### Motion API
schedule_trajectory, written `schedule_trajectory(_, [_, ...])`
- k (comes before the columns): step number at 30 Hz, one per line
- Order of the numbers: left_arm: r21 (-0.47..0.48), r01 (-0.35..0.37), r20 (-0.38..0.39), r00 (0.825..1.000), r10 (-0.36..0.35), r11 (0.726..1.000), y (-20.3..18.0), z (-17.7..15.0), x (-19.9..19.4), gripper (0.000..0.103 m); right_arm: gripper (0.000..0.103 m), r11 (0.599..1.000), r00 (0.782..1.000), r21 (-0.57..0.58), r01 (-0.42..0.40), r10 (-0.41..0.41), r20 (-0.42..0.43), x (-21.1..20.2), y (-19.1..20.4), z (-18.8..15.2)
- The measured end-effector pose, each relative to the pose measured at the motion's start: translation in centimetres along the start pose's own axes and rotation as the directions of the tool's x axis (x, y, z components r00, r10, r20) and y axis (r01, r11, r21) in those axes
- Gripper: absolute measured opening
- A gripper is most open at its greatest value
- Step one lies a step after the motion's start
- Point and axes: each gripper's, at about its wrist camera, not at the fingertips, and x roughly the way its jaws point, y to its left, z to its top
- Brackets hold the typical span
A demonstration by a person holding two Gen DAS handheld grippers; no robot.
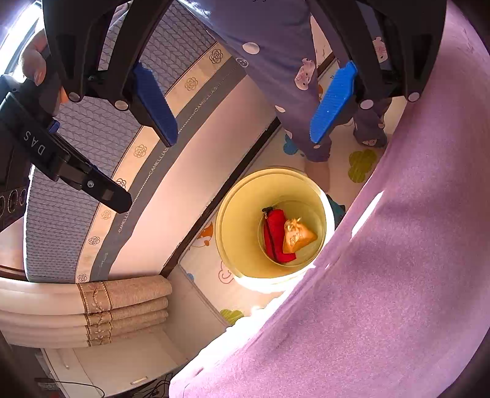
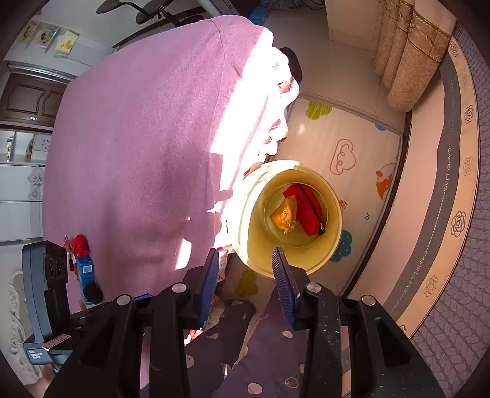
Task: Collect trash
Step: 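Open both tools to drop the bag and pouch into the bin, then move both tools back over the bed toward the remaining items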
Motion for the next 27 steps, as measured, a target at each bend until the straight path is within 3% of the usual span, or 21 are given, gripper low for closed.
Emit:
schedule_trajectory(7, [-0.023, 0.010, 0.060, 0.998, -0.008, 1.000, 2.0, -0.8, -3.0, 0.088, 0.037, 0.995, 1.000, -0.091, -0.026, 0.025, -0.016, -0.1, 3.7, 0.5])
schedule_trajectory(13, [-0.089, 0.023, 0.142, 0.990, -0.011, 0.996, 5.3, -1.8, -6.5, 0.088, 0.037, 0.976, 0.999, -0.215, -0.040, 0.032, -0.039, 0.3, 9.3, 0.8])
schedule_trajectory(20, [-0.209, 0.044, 0.232, 0.973, 0.006, 0.977, 11.6, -4.2, -10.7, 0.088, 0.037, 0.926, 0.994, -0.369, -0.081, 0.049, -0.097, 2.3, 17.8, 0.1])
schedule_trajectory(27, [-0.351, 0.084, 0.305, 0.952, 0.029, 0.933, 19.7, -7.7, -14.1, 0.088, 0.040, 0.854, 0.985, -0.503, -0.129, 0.050, -0.168, 5.3, 26.6, -2.7])
